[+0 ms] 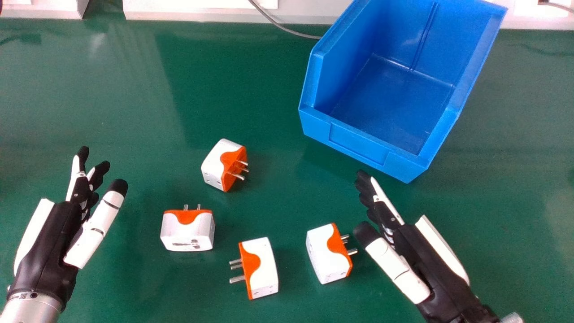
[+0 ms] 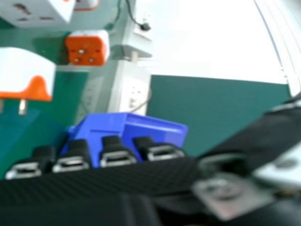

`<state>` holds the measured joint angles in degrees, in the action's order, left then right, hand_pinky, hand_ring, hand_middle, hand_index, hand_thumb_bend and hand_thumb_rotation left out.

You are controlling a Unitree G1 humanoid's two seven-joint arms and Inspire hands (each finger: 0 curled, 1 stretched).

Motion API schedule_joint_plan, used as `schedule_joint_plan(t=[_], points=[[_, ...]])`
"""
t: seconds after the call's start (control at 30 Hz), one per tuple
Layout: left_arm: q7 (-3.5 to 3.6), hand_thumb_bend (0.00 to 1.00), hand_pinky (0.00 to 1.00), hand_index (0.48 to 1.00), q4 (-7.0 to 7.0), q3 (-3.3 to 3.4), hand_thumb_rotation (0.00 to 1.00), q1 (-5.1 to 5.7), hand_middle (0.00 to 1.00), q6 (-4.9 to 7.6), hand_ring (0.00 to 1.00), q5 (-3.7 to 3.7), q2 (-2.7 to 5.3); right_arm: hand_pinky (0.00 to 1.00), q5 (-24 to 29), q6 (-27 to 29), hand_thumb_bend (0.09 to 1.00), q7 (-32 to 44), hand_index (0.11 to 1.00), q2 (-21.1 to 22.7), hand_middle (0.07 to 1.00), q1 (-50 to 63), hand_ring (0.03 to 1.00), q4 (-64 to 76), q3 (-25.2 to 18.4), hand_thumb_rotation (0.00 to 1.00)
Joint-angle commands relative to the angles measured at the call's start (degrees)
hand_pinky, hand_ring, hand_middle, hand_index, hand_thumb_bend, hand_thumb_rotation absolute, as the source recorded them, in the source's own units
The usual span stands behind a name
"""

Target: Pick all objects and put in blue box

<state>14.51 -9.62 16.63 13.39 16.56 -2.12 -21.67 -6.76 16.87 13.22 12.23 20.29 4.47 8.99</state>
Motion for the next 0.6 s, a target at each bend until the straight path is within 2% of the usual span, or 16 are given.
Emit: schedule_joint_plan(t=[0.0, 0.1, 0.17, 0.33, 0.57], points=[[-0.41, 0.49, 1.00, 0.942, 1.74, 0.27, 0.84, 0.59, 0.98, -0.04, 1.00, 0.62, -1.07, 1.00, 0.3, 1.2, 0.527, -0.4, 1.000, 0.0, 1.000, 0.1, 1.000, 0.9, -0.2, 1.00], [-0.14, 0.49, 1.00, 0.940, 2.11, 0.27, 0.84, 0.89, 0.97, -0.22, 0.99, 0.45, -1.13, 1.00, 0.2, 1.1, 0.541, -0.5, 1.000, 0.0, 1.000, 0.2, 1.000, 1.0, -0.2, 1.00], [-0.13, 0.49, 1.00, 0.939, 2.59, 0.23, 0.83, 1.02, 0.97, -0.76, 0.99, 0.42, -1.13, 1.00, 0.1, 1.2, 0.544, -0.4, 1.000, 0.2, 1.000, 0.2, 1.000, 1.1, -0.3, 1.00], [-0.40, 0.52, 1.00, 0.935, 3.44, 0.11, 0.84, 1.05, 0.97, -1.31, 0.99, 0.74, -0.93, 1.00, -0.5, 1.8, 0.533, -0.8, 1.000, 0.4, 1.000, -0.1, 1.000, 1.0, -0.5, 1.00], [-0.52, 0.52, 1.00, 0.937, 3.45, 0.13, 0.85, 0.77, 0.97, -1.42, 0.99, 0.64, -0.65, 1.00, -1.5, 3.2, 0.553, -1.1, 1.000, 0.9, 1.000, -0.6, 1.000, 0.5, -0.4, 1.00]])
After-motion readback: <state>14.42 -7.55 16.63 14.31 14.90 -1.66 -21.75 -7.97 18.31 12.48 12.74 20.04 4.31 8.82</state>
